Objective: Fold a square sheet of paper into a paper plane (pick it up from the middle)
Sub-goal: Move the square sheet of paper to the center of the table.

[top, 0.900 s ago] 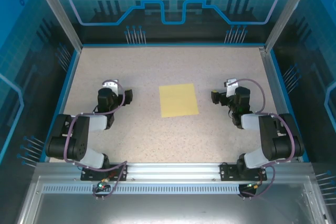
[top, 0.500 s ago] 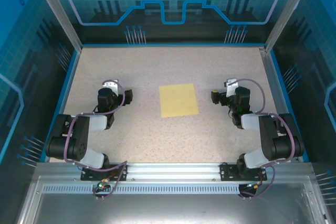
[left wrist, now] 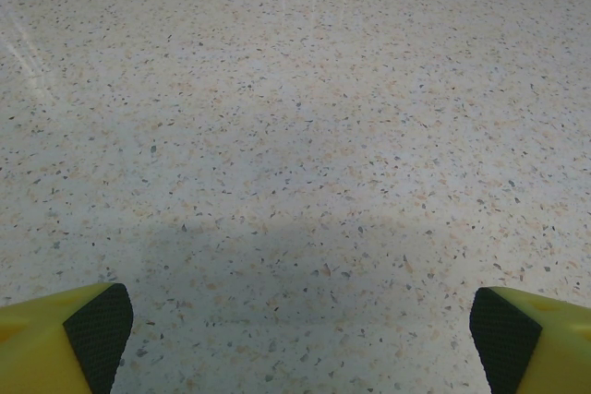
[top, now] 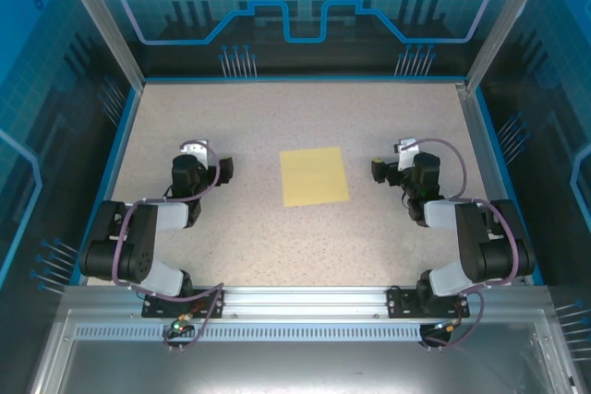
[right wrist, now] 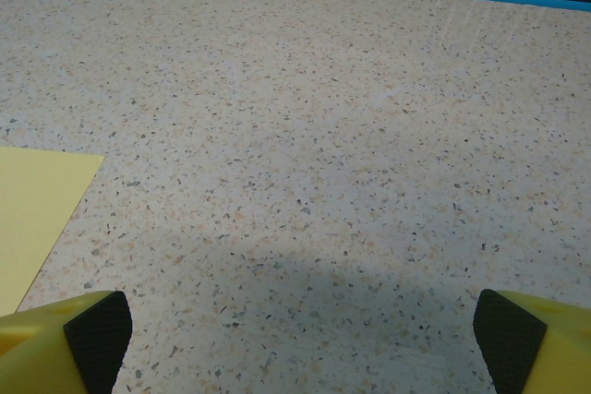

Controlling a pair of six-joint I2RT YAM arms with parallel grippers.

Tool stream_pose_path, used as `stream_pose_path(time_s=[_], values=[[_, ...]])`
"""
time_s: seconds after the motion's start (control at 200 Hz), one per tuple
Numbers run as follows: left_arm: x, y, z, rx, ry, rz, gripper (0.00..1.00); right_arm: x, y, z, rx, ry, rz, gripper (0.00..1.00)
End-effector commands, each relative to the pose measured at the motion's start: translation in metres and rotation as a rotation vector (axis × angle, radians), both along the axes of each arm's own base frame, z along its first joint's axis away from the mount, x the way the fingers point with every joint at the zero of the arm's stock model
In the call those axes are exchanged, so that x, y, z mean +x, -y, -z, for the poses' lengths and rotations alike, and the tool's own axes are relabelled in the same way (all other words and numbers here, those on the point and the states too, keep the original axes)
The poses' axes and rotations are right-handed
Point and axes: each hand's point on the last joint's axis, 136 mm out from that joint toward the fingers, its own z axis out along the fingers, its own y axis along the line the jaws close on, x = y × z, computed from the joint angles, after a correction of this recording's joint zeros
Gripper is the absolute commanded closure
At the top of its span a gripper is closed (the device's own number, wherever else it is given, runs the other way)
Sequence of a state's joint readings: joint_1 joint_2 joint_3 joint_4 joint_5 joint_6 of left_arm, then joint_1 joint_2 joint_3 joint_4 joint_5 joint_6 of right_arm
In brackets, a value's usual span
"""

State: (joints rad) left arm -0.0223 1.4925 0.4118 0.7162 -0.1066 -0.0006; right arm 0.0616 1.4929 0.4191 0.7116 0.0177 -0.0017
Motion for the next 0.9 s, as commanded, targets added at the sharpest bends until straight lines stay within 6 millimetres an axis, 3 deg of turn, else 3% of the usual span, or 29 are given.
stream_pose_path(time_s=[0.0,0.155,0.365,0.52,0.545,0.58,0.71,0.895], values=[[0.009,0.0,-0.012,-0.015,0.042,0.007,0.01,0.009,0.004,-0.01,-0.013,0.037,0.004,0.0],[0.011,-0.016,-0.021,-0.02,-0.006,-0.087,0.02,0.008,-0.007,-0.028,-0.048,0.002,-0.027,0.0],[0.011,-0.018,-0.047,-0.064,-0.065,-0.115,0.01,-0.004,0.014,-0.058,-0.004,-0.103,0.178,0.01],[0.003,-0.01,-0.069,-0.219,-0.075,-0.145,0.01,-0.015,0.024,-0.082,0.1,-0.247,0.331,0.01],[0.0,-0.008,-0.072,-0.252,-0.085,-0.155,0.01,-0.021,0.023,-0.078,0.116,-0.291,0.347,0.0],[-0.003,-0.003,-0.076,-0.305,-0.105,-0.153,0.02,-0.02,0.017,-0.087,0.145,-0.309,0.333,0.01],[-0.01,0.034,-0.082,-0.487,-0.205,-0.022,0.02,-0.034,-0.021,-0.087,0.174,-0.39,0.228,0.01],[-0.026,0.037,-0.069,-0.557,-0.31,-0.073,0.01,-0.052,-0.085,-0.07,0.114,-0.527,0.118,0.01]])
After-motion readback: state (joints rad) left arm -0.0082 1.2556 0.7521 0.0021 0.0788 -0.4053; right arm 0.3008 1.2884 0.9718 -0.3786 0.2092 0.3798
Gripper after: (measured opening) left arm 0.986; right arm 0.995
